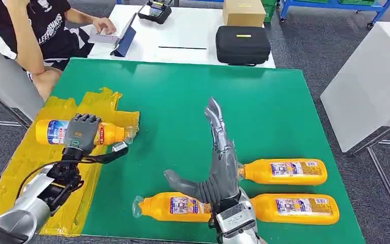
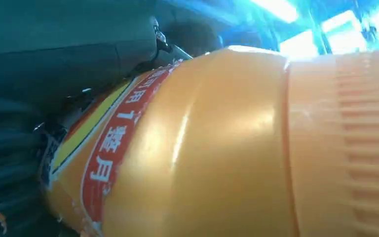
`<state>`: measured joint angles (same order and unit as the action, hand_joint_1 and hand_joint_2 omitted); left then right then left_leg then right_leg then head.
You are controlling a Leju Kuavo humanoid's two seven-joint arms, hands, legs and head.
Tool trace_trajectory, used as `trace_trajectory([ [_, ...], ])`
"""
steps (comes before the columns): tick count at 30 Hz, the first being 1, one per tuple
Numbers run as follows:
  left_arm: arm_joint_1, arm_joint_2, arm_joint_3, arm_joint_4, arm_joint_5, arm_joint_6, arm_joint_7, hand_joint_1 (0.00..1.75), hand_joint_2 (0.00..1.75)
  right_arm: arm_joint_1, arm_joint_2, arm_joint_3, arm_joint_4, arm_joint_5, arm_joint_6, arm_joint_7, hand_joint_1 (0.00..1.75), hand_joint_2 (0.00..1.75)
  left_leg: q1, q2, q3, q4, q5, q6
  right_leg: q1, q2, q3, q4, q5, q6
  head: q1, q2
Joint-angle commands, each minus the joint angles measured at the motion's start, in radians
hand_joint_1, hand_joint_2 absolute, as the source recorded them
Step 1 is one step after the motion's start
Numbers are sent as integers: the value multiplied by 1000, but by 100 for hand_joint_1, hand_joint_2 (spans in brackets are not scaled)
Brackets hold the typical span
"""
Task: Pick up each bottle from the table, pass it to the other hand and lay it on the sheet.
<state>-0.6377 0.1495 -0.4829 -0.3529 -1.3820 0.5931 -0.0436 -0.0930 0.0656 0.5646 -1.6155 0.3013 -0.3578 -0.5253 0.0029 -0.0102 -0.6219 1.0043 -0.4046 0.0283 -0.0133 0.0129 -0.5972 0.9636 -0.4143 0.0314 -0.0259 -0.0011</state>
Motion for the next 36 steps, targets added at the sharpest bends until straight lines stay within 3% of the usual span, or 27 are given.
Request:
trace_trajectory([
  [1,20,-20,141,56,79,-71,-149,26,175,-35,-32,20,104,-15,-6,-16,0,175,0,2,7,-1,-3,-2,1,0,6,-1,-2,-1,0,0],
  [3,23,-26,153,54,94,-82,-188,0,175,-51,-28,22,112,-20,-7,-14,0,175,0,2,6,-1,-2,-2,0,0,5,-1,-2,-1,0,0],
  [10,8,-51,175,60,120,-130,-253,0,175,-48,-34,21,121,-32,-37,-8,0,175,0,0,5,0,-2,-1,1,-2,6,0,-2,-1,0,0],
  [25,18,-48,211,55,151,-150,-269,0,175,-48,-36,30,114,-19,-46,19,0,175,0,2,6,0,-3,-2,1,0,6,0,-3,-2,0,0],
  [30,-1,-72,317,2,281,-163,-378,0,175,-38,-50,22,107,4,-43,36,0,175,0,0,5,0,-3,-2,0,-3,6,0,-3,-2,0,0],
  [34,1,-64,382,-130,420,-277,-505,0,175,-11,-74,28,104,104,-22,92,0,175,1,-3,2,1,-1,-1,1,-5,3,0,-2,-1,0,0],
  [36,64,-57,428,-306,591,-435,-631,0,175,-6,-93,44,120,206,4,138,0,175,1,-2,2,1,-2,-1,1,-4,3,0,-2,-1,-1,0],
])
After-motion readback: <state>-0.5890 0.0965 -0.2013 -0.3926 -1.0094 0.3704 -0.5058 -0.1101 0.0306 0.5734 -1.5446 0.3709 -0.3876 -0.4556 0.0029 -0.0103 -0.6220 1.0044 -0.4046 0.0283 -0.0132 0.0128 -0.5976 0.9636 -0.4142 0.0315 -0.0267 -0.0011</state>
